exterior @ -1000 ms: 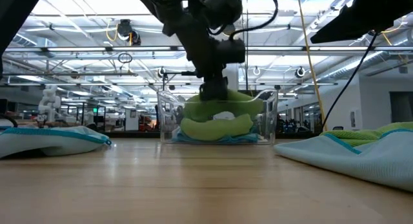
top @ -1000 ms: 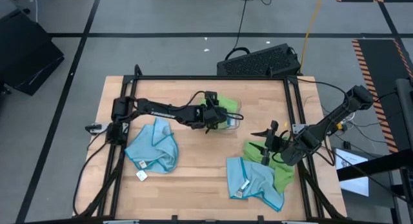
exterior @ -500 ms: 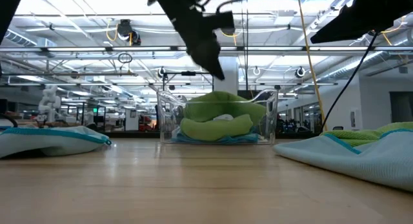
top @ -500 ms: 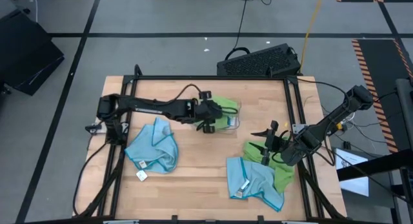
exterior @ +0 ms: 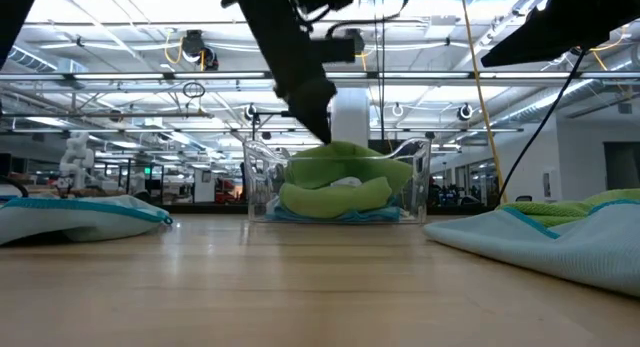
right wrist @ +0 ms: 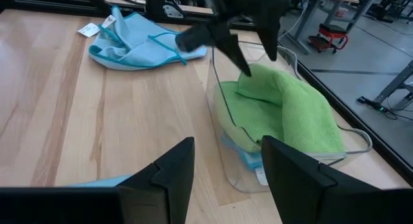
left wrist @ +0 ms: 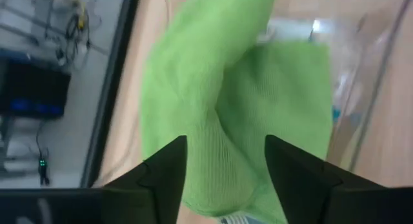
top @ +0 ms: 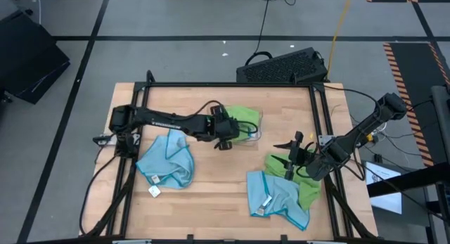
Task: Fold microfiber towels
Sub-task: Stack the folded left green microfiber cloth on top of the other green microfiber cloth in the transparent bin
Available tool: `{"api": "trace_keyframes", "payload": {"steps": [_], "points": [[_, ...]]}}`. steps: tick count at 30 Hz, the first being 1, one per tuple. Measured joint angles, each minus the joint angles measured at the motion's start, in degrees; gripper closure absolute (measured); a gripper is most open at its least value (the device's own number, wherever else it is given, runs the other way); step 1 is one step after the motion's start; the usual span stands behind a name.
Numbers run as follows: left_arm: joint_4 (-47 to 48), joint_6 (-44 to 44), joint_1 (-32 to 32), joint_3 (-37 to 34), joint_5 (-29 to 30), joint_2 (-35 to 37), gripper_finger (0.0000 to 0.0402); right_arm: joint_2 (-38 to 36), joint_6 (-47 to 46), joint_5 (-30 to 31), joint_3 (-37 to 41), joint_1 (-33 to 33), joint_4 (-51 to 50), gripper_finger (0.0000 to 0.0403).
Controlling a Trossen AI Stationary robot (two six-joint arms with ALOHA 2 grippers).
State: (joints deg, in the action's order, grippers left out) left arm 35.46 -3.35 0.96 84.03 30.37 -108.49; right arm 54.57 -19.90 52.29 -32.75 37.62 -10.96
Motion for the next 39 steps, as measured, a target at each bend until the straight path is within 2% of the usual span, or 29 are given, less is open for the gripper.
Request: {"api": "trace_keyframes", "payload": {"steps": [5,9,12,17,19,24,29,32,37,39], "points": [[3.5,3.6,1.5,0.0,0.6,-2.4,0.0162,0.0,0.0,-0.2,0.0,0.0,0.0,0.0232],[5.2,4.5,2.4,0.0,2.7,-2.9,0.0178,0.0,0.0,-0.3,0.0,0.0,0.0,0.0232],[5.9,3.4,2.8,0.0,2.4,-3.0,0.0225,0.0,0.2,-0.3,0.0,0.0,0.0,0.0232],[6.0,-2.3,2.7,0.0,3.5,-3.0,0.0358,0.0,0.4,-0.3,0.0,0.0,0.0,0.0232],[6.0,-5.3,2.3,0.0,5.1,-3.0,0.0386,0.0,0.4,-0.3,0.0,0.0,0.0,0.0232],[6.7,-16.8,0.1,0.0,12.0,-3.0,0.0385,0.0,0.5,-0.3,0.0,0.0,0.0,0.0232],[8.5,-21.4,-1.5,0.0,7.2,-3.0,0.0386,0.0,0.5,-0.3,0.0,0.0,0.0,0.0232],[9.7,-21.5,-2.3,0.0,8.6,-3.0,0.0352,0.0,0.7,-0.3,0.0,0.0,0.0,0.0232],[11.9,-21.5,-3.4,0.0,16.3,-3.0,0.0266,0.0,0.7,-0.3,0.0,0.0,0.0,0.0232],[12.8,-20.3,-3.8,0.5,16.8,-3.0,0.0237,0.0,0.7,-0.3,0.0,0.0,0.0,0.0232]]}}
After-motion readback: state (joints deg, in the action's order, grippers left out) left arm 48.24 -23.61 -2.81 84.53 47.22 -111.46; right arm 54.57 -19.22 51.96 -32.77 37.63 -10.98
